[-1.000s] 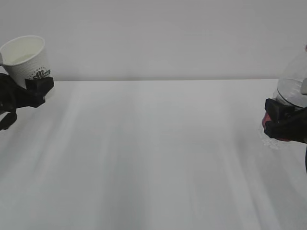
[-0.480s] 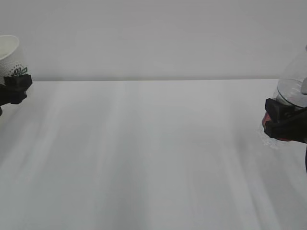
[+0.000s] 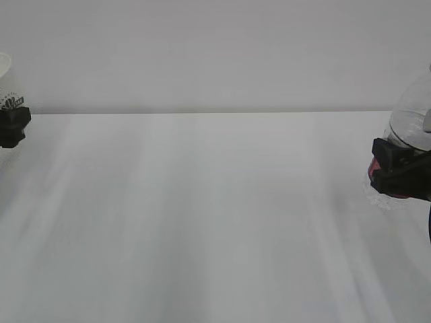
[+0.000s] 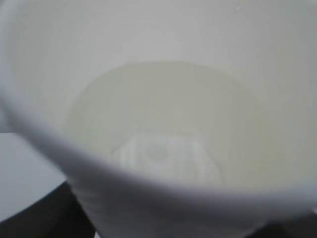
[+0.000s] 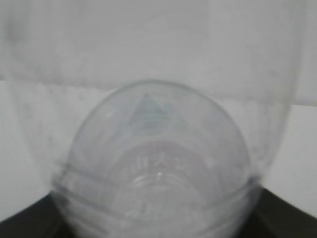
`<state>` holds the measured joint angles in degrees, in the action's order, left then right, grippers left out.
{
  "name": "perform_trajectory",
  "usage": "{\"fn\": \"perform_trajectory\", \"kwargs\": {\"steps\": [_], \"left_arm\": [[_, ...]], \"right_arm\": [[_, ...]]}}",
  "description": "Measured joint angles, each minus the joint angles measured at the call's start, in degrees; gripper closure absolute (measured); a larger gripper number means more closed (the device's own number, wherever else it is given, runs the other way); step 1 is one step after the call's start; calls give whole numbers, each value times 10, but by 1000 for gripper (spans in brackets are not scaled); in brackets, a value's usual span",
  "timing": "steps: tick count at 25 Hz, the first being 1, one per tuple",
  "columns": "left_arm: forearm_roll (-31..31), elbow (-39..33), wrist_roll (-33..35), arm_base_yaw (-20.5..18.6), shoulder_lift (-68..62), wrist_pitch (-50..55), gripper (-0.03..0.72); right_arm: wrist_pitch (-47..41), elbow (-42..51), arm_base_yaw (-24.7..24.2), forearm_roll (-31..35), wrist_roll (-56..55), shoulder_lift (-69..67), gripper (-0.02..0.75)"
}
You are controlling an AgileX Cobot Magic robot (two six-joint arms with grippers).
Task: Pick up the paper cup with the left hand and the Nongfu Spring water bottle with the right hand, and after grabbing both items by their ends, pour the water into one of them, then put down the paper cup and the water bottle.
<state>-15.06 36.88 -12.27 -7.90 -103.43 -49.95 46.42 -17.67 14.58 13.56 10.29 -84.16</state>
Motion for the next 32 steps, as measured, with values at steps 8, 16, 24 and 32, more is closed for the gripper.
{"fn": "perform_trajectory", "kwargs": {"steps": [8,16,24,32], "left_arm": [[0,0,1,0,-28,-2,172],[0,0,1,0,-47,-5,177],[0,0,1,0,-55,-16,178],[0,0,1,0,-76,-38,179]], "right_arm": [[0,0,0,1,-1,0,274],[0,0,0,1,-1,0,274],[0,0,0,1,-2,0,274],[0,0,0,1,-3,0,274]]}}
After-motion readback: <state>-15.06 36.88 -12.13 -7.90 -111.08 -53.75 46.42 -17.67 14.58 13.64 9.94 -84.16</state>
